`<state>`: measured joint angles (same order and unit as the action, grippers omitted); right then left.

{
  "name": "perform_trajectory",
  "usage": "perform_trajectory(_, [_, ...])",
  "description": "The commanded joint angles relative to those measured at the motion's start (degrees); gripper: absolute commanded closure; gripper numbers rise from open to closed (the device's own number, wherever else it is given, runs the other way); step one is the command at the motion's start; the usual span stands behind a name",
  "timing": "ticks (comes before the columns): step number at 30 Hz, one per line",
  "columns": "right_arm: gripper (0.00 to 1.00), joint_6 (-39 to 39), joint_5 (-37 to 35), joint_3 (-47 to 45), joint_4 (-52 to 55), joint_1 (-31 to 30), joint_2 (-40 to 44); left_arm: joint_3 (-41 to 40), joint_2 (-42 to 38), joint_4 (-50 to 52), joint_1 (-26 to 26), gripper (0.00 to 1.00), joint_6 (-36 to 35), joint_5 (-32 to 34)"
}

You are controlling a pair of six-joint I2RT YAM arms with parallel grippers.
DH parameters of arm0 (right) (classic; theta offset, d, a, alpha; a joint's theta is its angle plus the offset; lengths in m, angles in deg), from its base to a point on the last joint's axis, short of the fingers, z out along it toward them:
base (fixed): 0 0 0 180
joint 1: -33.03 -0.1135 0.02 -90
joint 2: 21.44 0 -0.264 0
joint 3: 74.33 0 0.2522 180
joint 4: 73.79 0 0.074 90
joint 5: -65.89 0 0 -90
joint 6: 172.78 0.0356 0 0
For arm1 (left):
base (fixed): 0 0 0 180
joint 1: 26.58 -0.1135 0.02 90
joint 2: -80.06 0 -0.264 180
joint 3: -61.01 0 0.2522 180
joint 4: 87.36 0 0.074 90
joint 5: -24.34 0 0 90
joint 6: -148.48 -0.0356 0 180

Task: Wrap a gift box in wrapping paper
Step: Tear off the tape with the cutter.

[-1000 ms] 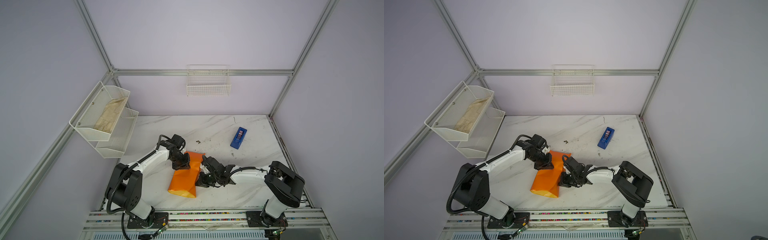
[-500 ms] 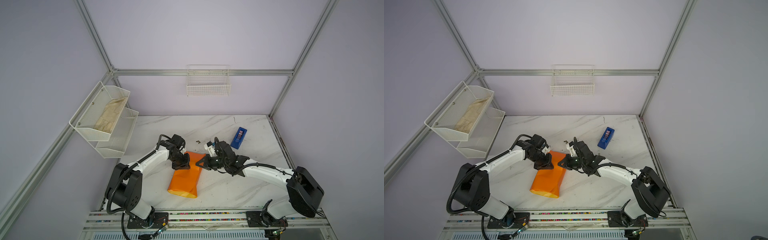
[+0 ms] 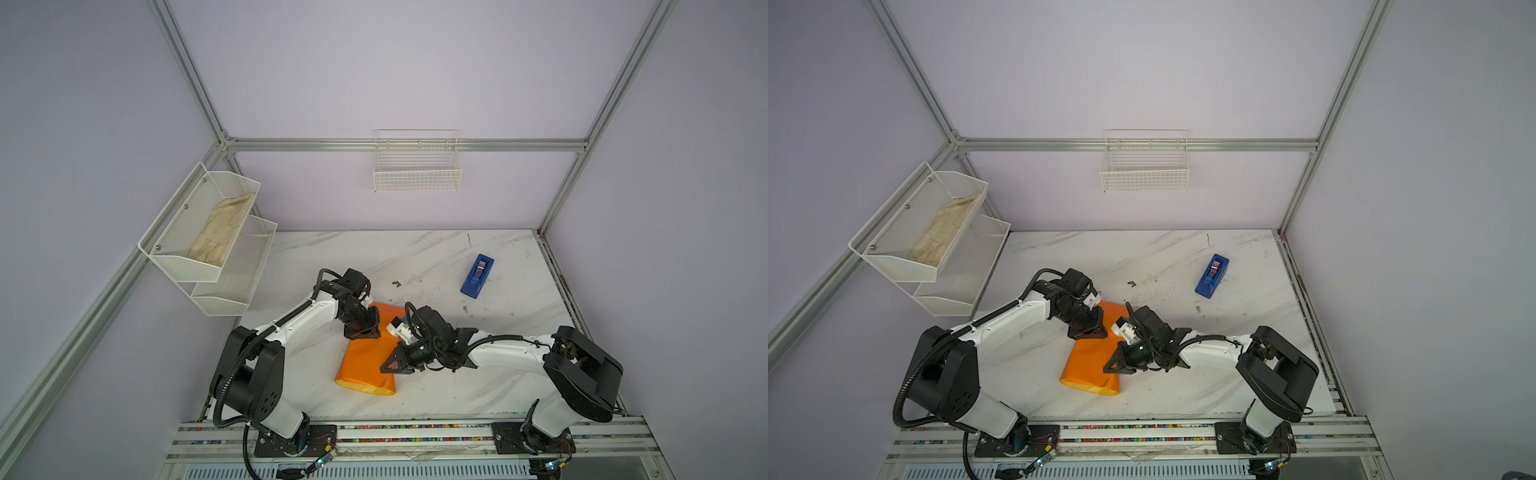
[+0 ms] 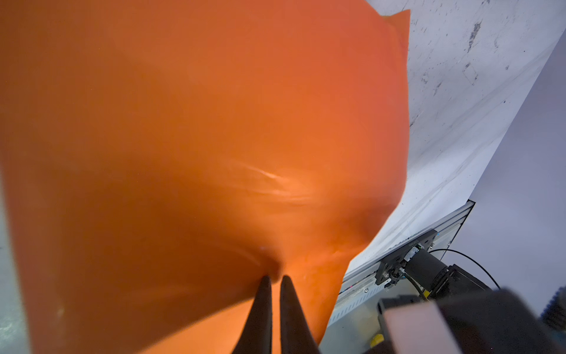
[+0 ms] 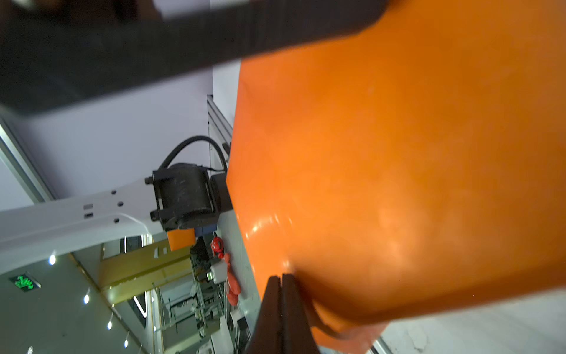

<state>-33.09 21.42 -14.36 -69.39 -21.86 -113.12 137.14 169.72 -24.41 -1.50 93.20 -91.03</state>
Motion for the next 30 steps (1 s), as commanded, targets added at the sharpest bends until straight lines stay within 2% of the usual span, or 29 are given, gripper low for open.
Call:
perform_trajectory(1, [0.97, -3.23, 4.56, 0.8, 3.02, 2.51, 4.77, -1.79, 2.8, 3.12, 0.47, 0.9, -1.23, 2.88])
perform_trajectory(5, [0.97, -2.73, 3.36, 1.85, 3.84, 13.78, 9.76, -2.05, 2.91, 2.76, 0.42, 0.9, -1.15, 2.83])
perform_trajectory(7, [0.93, -2.63, 2.49, 2.23, 4.84, 20.19, 10.0, -1.99, 2.97, 2.61, 0.41, 0.9, -1.15, 2.84])
perform_trajectory(9, [0.86, -3.07, 2.49, 2.72, 5.49, 26.95, 9.28, -1.91, 2.97, 2.49, 0.41, 0.9, -1.15, 2.77])
perform_trajectory(10, [0.79, -3.22, 2.5, 2.87, 5.41, 29.98, 9.09, -1.82, 2.97, 2.49, 0.41, 0.9, -1.28, 2.66])
perform_trajectory(11, [0.66, -3.45, 2.24, 3.23, 5.72, 33.24, 8.86, -1.86, 2.97, 2.49, 0.41, 0.9, -1.31, 2.64])
perform_trajectory(12, [0.59, -4.05, 1.51, 3.48, 6.76, 37.07, 8.83, -1.79, 2.97, 2.49, 0.41, 0.9, -1.52, 2.52])
perform_trajectory(17, [0.58, -8.24, -0.65, 5.83, 9.47, 53.18, 6.46, -2.01, 2.88, 2.49, 0.44, 0.9, -1.58, 2.23])
perform_trajectory(19, [0.6, -10.09, -0.19, 8.08, 9.34, 56.26, 3.6, -1.9, 3.1, 2.49, 0.41, 0.9, -1.78, 2.12])
perform_trajectory(24, [0.64, -12.85, 1.09, 15.25, 9.5, 58.68, -5.32, -1.67, 3.31, 2.61, 0.41, 0.9, -1.61, 2.09])
perform_trajectory(30, [0.68, -14.29, 3.4, 17.68, 8.14, 61.44, -12.24, -1.65, 3.5, 2.58, 0.41, 0.9, -1.15, 1.94])
